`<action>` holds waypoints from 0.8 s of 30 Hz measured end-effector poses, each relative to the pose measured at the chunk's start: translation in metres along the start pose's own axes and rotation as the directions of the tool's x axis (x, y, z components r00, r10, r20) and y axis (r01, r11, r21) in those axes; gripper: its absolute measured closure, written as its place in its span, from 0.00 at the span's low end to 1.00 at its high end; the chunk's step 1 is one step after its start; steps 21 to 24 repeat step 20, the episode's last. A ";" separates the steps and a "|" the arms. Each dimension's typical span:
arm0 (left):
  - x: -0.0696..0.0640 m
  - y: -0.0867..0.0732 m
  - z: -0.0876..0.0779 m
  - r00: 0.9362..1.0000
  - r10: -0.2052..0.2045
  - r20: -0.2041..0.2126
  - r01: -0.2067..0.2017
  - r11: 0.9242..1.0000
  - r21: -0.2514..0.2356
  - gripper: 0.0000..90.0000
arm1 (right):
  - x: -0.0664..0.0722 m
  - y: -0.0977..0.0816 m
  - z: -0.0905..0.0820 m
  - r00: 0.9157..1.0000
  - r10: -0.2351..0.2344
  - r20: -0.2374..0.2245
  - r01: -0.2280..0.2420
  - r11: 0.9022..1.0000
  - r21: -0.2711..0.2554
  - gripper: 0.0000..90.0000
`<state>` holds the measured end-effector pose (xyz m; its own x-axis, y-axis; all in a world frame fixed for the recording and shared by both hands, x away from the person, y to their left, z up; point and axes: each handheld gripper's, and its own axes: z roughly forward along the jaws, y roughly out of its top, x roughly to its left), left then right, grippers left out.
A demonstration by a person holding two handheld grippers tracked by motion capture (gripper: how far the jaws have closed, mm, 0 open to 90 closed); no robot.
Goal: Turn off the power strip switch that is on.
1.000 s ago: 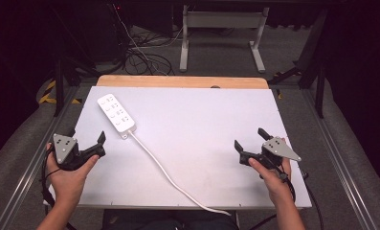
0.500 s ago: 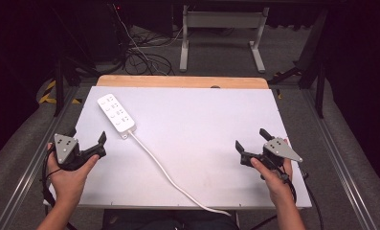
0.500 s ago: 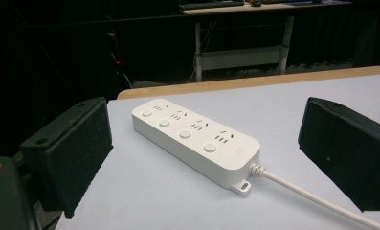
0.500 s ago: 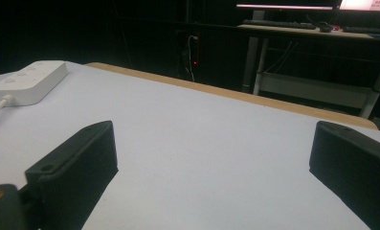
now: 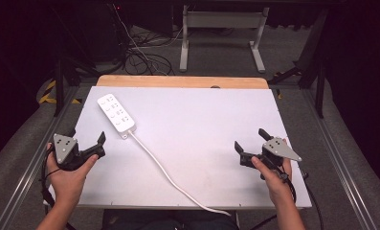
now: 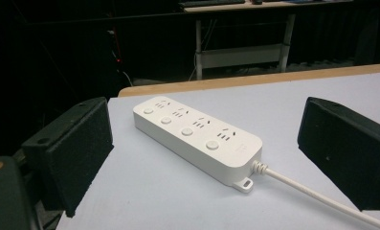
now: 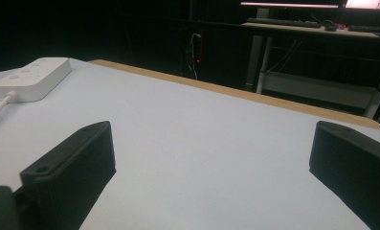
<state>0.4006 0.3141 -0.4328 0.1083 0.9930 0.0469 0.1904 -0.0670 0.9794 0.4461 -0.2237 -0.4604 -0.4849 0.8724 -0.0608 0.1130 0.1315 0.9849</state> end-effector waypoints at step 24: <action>0.003 -0.001 0.002 1.000 0.001 0.002 -0.001 1.000 0.005 0.07 | -0.001 -0.001 0.000 1.000 0.003 -0.002 -0.003 1.000 0.004 0.02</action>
